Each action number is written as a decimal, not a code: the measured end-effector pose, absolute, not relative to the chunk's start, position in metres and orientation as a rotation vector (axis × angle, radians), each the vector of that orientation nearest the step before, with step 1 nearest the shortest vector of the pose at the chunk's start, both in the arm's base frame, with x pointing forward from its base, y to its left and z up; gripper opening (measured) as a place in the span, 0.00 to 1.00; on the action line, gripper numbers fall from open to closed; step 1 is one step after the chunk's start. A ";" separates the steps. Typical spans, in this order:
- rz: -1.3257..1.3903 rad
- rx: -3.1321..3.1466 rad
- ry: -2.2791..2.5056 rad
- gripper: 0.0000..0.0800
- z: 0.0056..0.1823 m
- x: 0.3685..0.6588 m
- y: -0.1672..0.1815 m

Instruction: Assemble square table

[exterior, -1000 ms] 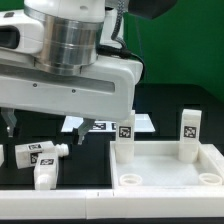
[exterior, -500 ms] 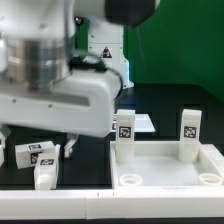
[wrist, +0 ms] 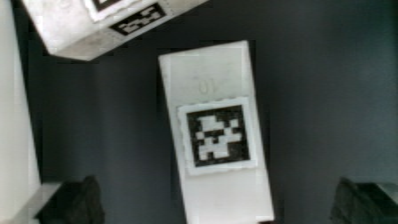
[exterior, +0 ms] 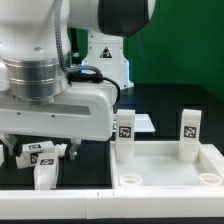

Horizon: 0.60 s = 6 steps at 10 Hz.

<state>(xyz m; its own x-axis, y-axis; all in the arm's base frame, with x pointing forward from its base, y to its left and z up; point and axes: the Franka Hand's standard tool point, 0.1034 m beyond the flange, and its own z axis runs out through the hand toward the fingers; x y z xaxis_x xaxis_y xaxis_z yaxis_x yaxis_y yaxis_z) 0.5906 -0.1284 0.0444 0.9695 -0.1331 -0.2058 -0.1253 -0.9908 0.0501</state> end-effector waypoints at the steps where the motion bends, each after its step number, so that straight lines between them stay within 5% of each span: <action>1: -0.321 3.078 -0.164 0.81 0.044 0.591 -0.129; 6: -0.221 3.076 0.084 0.81 0.013 0.581 -0.127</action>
Offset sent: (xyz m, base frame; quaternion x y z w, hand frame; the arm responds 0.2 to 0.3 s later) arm -0.0115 0.0354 -0.0374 -0.0077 0.0963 -0.2057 0.9738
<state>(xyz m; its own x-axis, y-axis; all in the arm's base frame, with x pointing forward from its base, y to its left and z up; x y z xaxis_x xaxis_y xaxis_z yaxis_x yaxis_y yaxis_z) 0.5807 -0.1269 0.0129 0.9883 0.0499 -0.1444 0.0580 -0.9969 0.0523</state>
